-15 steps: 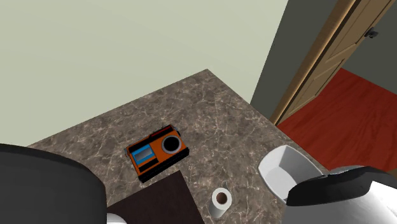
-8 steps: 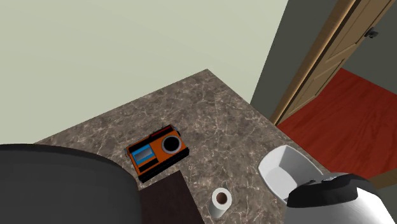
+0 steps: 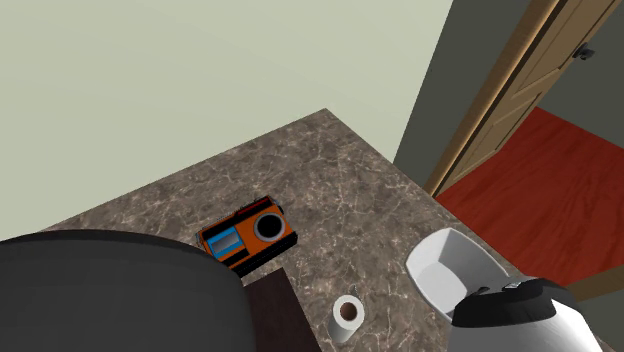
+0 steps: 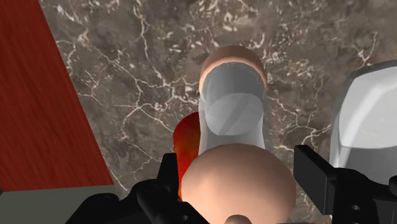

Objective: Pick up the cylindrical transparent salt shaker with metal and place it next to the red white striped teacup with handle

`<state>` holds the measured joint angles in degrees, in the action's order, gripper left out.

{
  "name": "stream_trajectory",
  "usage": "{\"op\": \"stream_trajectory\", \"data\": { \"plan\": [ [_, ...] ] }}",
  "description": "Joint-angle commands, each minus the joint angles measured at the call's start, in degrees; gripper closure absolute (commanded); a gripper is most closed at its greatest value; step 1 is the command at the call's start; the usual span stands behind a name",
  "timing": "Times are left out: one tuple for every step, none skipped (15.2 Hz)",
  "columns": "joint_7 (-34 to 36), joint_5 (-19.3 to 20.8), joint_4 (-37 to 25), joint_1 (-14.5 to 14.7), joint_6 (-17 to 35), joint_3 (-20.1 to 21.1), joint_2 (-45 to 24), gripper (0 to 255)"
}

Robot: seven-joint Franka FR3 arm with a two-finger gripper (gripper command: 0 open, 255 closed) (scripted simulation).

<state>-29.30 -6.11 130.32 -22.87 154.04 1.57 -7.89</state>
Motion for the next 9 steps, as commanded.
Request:
{"op": "stream_trajectory", "data": {
  "plan": [
    [-0.01,-0.01,0.01,0.00,0.03,0.00,0.00,255],
    [-0.01,-0.01,0.01,0.00,0.03,0.00,0.00,255],
    [-0.01,-0.01,0.01,0.00,0.03,0.00,0.00,0],
    [-0.01,-0.01,0.01,0.00,0.03,0.00,0.00,0],
    [-0.01,-0.01,0.01,0.00,0.03,0.00,0.00,0],
    [-0.01,-0.01,0.01,0.00,0.03,0.00,0.00,0],
    [-0.01,-0.01,0.01,0.00,0.03,0.00,0.00,0],
    [-0.01,-0.01,0.01,0.00,0.03,0.00,0.00,0],
    [0.10,0.13,0.30,-0.04,-1.54,-0.08,1.86,0]
  ]
}}
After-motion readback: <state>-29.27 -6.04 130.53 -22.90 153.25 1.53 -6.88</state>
